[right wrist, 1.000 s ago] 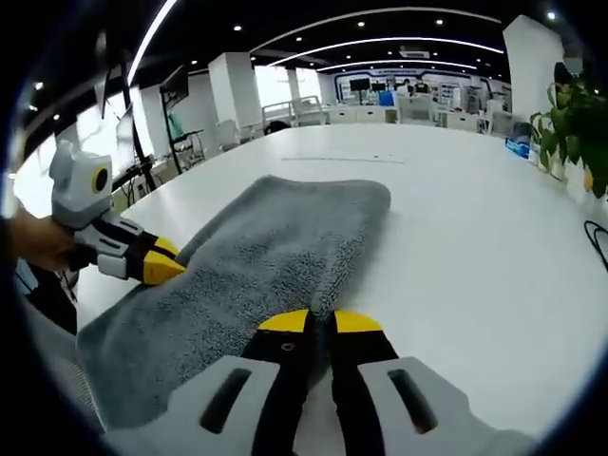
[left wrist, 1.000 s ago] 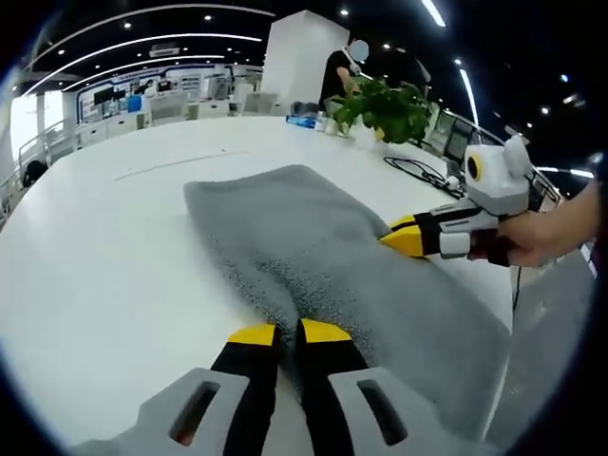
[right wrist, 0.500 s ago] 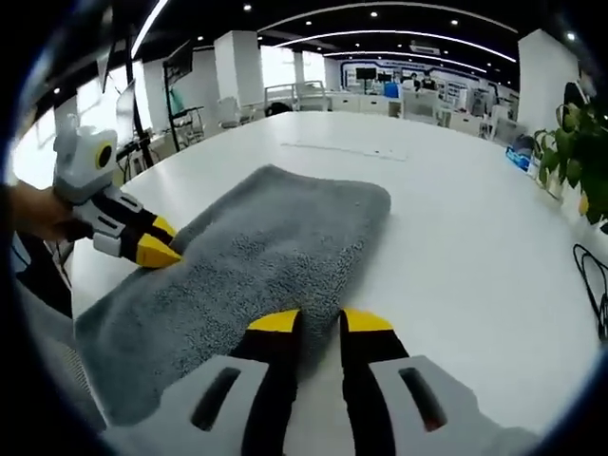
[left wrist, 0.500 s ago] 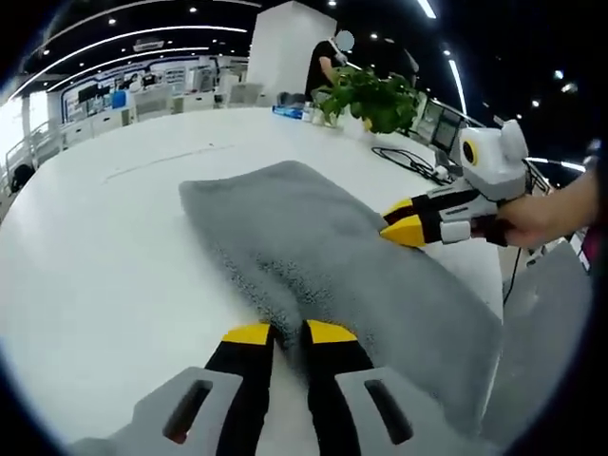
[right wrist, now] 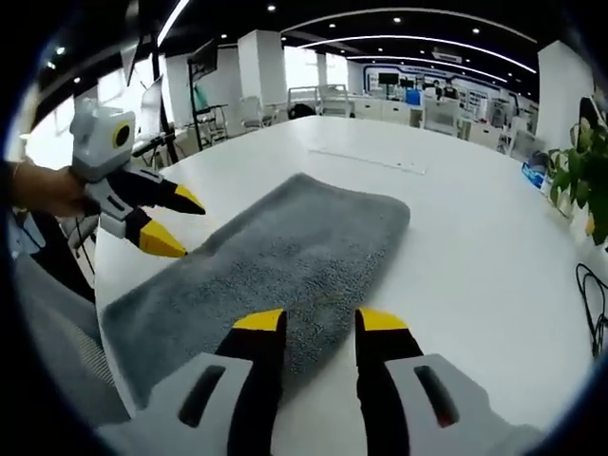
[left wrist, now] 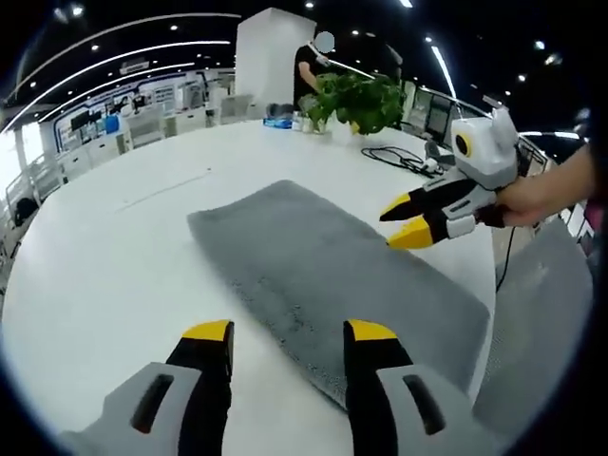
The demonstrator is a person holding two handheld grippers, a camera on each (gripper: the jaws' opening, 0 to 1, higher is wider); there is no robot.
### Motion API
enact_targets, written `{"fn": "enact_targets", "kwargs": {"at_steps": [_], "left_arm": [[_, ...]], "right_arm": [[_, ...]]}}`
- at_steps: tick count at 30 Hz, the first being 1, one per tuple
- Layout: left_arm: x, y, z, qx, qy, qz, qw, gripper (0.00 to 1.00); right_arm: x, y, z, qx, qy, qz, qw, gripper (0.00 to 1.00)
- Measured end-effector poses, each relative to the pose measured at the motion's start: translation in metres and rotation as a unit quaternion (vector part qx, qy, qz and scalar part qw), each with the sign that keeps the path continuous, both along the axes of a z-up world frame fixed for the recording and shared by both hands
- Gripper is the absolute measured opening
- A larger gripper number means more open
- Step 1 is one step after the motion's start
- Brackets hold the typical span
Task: Fold the towel on the table until its edges align and the towel forms a compact rectangular stack.
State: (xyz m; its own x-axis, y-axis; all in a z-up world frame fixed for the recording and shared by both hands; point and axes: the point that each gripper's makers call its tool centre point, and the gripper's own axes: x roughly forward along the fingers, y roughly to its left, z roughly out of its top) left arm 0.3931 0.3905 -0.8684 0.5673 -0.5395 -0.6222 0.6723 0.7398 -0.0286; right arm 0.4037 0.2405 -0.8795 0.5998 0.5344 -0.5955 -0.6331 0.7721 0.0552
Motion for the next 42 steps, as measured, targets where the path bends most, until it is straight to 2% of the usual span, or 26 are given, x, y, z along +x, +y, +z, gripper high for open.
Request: {"fn": "enact_targets", "kwargs": {"at_steps": [6, 11, 15, 17, 18, 27, 32, 35, 38, 42], "left_arm": [[-0.014, -0.009, 0.01, 0.01, -0.015, -0.039, 0.9991, 0.54], [-0.032, -0.016, 0.01, 0.042, -0.02, -0.084, 0.9954, 0.54], [-0.048, -0.023, 0.007, 0.051, -0.018, -0.11, 0.9925, 0.54], [-0.06, -0.028, 0.003, 0.044, -0.003, -0.127, 0.9908, 0.54], [-0.065, -0.031, 0.002, 0.035, 0.007, -0.128, 0.9911, 0.54], [-0.089, -0.042, 0.002, 0.03, 0.012, -0.16, 0.9866, 0.53], [-0.102, -0.048, -0.001, 0.03, 0.018, -0.172, 0.9844, 0.51], [-0.11, -0.051, -0.004, 0.036, 0.019, -0.185, 0.9818, 0.48], [-0.119, -0.054, -0.007, 0.03, 0.028, -0.19, 0.9809, 0.41], [-0.127, -0.056, -0.012, 0.031, 0.035, -0.199, 0.9789, 0.39]], "right_arm": [[-0.015, 0.001, 0.0, -0.022, -0.007, 0.034, 0.9992, 0.3], [-0.025, 0.003, 0.003, -0.026, -0.012, 0.054, 0.9981, 0.31], [-0.039, 0.008, 0.01, -0.025, -0.007, 0.069, 0.9973, 0.31], [-0.048, 0.012, 0.013, -0.027, -0.004, 0.079, 0.9965, 0.32], [-0.051, 0.013, 0.013, -0.028, -0.004, 0.082, 0.9962, 0.32], [-0.073, 0.018, 0.008, -0.038, 0.005, 0.112, 0.993, 0.31], [-0.086, 0.023, 0.007, -0.022, 0.014, 0.117, 0.9928, 0.31], [-0.098, 0.029, 0.011, -0.022, 0.018, 0.124, 0.9919, 0.31], [-0.106, 0.032, 0.007, -0.021, 0.022, 0.133, 0.9906, 0.31], [-0.125, 0.042, 0.013, -0.018, 0.031, 0.145, 0.9888, 0.29]]}}
